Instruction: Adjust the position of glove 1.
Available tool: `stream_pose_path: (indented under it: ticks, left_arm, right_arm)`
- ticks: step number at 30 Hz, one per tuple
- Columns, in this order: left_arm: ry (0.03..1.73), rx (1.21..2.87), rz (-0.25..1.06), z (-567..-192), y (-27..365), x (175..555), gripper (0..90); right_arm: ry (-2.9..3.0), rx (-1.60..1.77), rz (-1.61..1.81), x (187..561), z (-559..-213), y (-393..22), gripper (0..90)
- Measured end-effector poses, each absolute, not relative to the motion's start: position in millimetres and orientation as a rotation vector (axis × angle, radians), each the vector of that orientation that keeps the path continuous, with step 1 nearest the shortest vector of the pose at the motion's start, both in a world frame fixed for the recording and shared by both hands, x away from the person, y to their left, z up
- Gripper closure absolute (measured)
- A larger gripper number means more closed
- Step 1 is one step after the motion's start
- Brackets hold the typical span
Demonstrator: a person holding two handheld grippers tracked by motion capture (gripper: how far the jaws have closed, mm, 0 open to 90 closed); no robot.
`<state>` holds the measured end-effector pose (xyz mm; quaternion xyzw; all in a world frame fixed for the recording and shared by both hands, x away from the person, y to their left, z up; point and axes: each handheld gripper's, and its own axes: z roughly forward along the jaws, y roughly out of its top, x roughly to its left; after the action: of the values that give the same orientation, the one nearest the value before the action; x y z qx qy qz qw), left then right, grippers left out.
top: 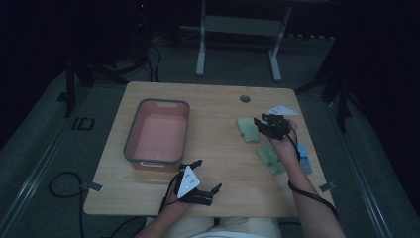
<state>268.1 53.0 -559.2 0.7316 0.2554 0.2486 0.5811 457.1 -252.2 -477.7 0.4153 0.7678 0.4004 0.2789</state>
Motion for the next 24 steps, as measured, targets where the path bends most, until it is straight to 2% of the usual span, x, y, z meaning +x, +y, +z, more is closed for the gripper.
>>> stream_pose_path:
  ticks: [3, 12, 24]
  left_arm:
    - [0.597, 1.709, 0.582, -559, 53, 268, 0.0]
    - [0.595, 1.705, 0.583, -559, 53, 268, 0.0]
    - [0.606, 1.697, 0.574, -559, 55, 269, 0.0]
  right_arm:
    - [2.112, 1.127, 1.056, 468, -486, -248, 62.2]
    - [2.216, 1.114, 0.961, 491, -512, -235, 64.2]
    - [2.277, 1.218, 0.850, 517, -541, -234, 55.5]
